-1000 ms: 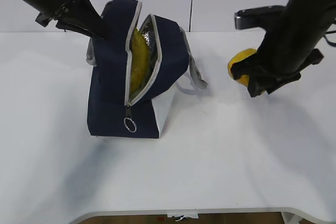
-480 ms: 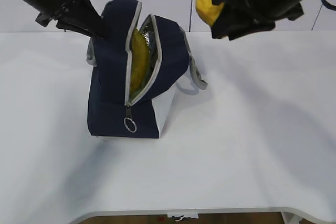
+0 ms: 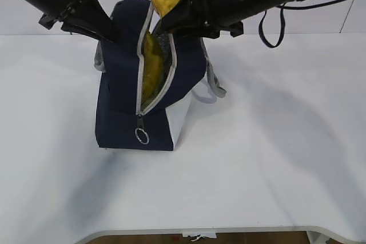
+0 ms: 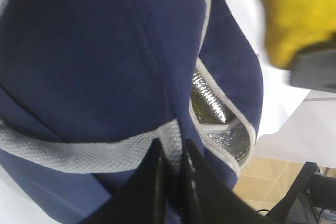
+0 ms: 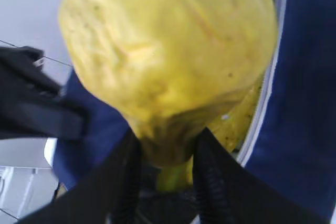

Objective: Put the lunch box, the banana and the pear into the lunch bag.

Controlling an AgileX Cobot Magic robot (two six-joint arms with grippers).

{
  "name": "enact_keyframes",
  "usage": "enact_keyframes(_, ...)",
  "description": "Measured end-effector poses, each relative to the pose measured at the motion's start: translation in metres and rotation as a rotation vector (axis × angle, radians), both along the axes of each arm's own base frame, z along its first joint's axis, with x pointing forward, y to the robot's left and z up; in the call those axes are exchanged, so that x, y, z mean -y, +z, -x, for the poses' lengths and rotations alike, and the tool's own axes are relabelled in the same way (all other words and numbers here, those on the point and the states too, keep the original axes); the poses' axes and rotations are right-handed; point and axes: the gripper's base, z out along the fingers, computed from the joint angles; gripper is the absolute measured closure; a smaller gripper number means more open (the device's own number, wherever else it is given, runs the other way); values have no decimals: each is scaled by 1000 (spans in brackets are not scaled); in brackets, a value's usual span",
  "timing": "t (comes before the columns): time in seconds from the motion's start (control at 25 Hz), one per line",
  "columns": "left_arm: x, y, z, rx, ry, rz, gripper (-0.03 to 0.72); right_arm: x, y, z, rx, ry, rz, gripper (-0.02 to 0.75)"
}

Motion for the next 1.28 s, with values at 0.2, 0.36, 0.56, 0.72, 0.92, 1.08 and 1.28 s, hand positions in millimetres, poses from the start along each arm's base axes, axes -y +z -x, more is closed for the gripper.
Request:
enact_keyframes(0.2,0,0,0,0,0,0,673,-8,-29,-18,-69,-4,-34,498)
enact_keyframes(0.36,0,0,0,0,0,0,673,-15,-38,-23,-93,11,-46,497)
enact_keyframes(0.56,0,0,0,-1,1,5,673,-32,-47,-17,-123,58,-45,447)
enact_keyframes(0.72,1,1,0,-3,3,16,673,-36,-51,-14,-145,92,-44,321)
enact_keyframes(0.92,1,1,0,-3,3,18,673,-35,-47,-12,-127,158,20,190)
enact_keyframes(1.08,1,1,0,-3,3,18,673,-30,-32,-16,-109,187,97,175)
enact_keyframes(1.28,1,1,0,-4,3,20,673,-14,-7,-24,-87,148,273,174)
